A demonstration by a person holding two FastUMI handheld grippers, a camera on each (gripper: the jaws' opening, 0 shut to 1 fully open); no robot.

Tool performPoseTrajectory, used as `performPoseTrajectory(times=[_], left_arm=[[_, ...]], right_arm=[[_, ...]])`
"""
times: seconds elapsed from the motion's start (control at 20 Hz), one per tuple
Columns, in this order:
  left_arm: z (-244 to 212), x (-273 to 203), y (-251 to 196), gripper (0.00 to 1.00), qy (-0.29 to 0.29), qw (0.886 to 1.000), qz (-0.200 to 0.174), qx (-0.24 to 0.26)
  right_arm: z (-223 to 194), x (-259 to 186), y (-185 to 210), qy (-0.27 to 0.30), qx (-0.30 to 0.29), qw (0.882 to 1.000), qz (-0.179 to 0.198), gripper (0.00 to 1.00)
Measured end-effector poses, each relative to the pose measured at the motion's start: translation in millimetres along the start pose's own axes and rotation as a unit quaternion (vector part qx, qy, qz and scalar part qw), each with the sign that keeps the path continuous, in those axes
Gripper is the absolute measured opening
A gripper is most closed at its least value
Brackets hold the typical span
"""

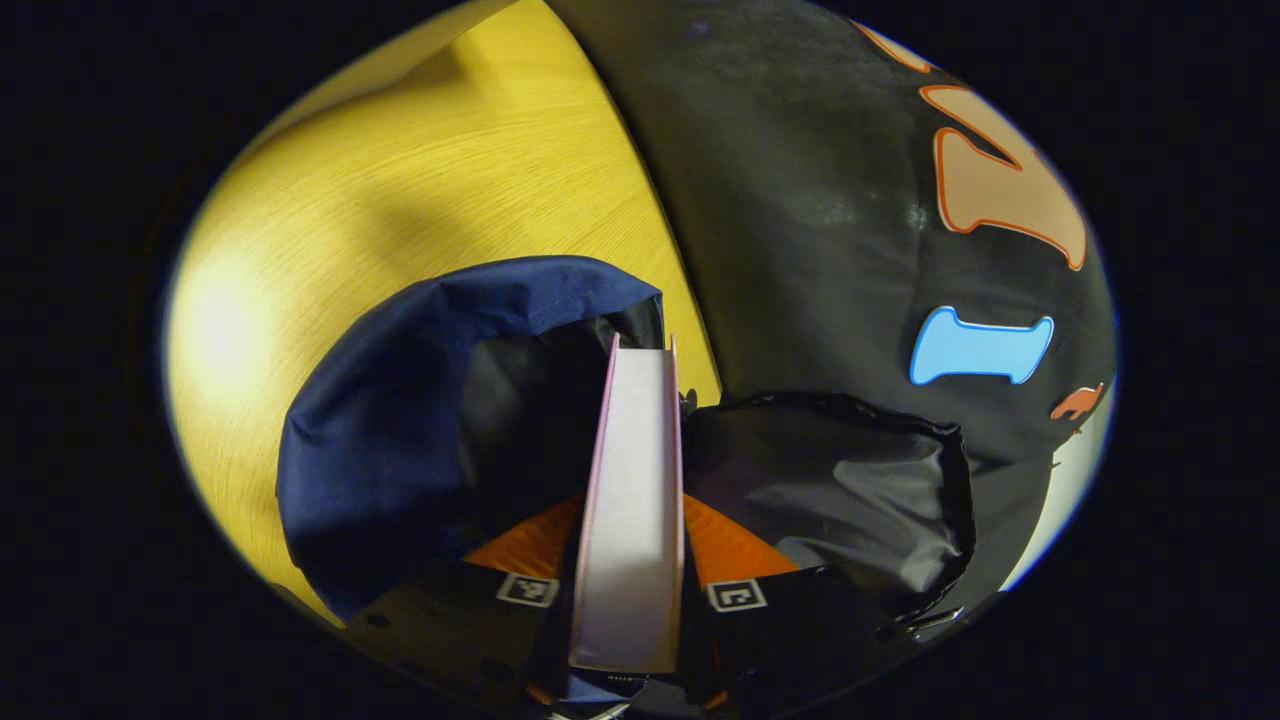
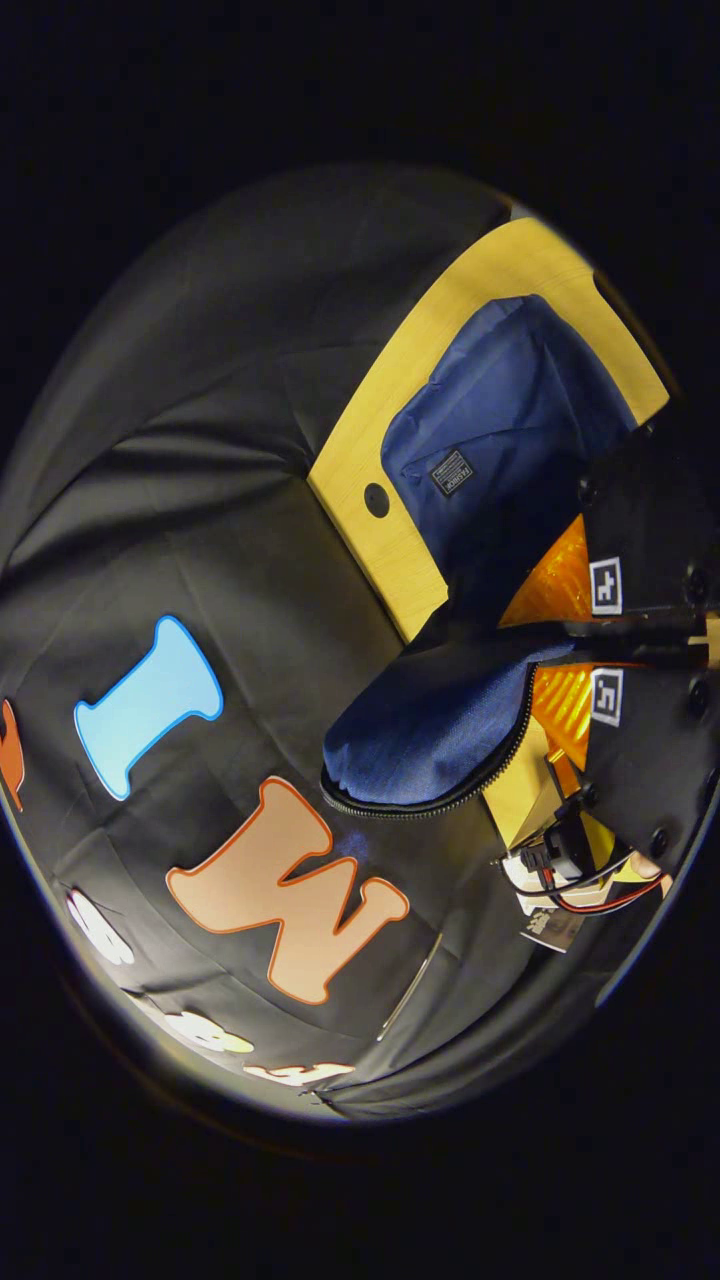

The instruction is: Open the schoolbag, grab two books from the bookshelf and put them into the schoolbag.

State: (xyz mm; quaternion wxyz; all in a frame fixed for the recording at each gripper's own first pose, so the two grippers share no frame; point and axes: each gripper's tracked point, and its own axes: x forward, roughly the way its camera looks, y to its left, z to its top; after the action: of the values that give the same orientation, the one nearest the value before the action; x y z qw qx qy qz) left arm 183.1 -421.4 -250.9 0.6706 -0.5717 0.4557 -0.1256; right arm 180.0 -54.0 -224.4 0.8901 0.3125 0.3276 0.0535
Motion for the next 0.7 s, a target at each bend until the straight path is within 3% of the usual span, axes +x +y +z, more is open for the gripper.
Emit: performPoseTrajectory(times=[0.05, 0.15, 0.3, 0.35, 0.45, 0.55, 0.65, 0.7], left_arm=[[-3, 1, 15, 0.47, 0.011, 0.999, 0.038, 0.016], [-9, -3, 35, 0.72, 0.027, 0.996, 0.077, 0.048], [-12, -2, 49, 0.87, 0.038, 0.985, 0.117, 0.118], [-9, -4, 58, 0.81, 0.042, 0.977, 0.137, 0.16], [2, -14, 61, 0.89, 0.03, 0.958, 0.153, 0.239], [6, -28, 60, 0.81, 0.036, 0.938, 0.156, 0.308], [21, -48, 61, 0.82, 0.022, 0.906, 0.173, 0.386], [31, -59, 61, 0.89, 0.009, 0.888, 0.182, 0.421]], right_arm=[[-1, 1, 0, 0.001, 0.002, 1.0, 0.0, 0.06], [-2, 3, 1, 0.003, 0.003, 1.0, 0.0, 0.05], [-3, 4, 0, 0.005, 0.0, 1.0, 0.0, 0.05], [-5, 4, 0, 0.006, 0.0, 1.0, 0.0, 0.05], [-6, 5, 0, 0.008, 0.0, 1.0, 0.0, 0.05], [-7, 6, 1, 0.009, 0.002, 1.0, 0.001, 0.05], [-9, 7, 1, 0.011, -0.001, 1.0, 0.001, 0.05], [-8, 6, 1, 0.01, -0.001, 1.0, 0.001, 0.05]])
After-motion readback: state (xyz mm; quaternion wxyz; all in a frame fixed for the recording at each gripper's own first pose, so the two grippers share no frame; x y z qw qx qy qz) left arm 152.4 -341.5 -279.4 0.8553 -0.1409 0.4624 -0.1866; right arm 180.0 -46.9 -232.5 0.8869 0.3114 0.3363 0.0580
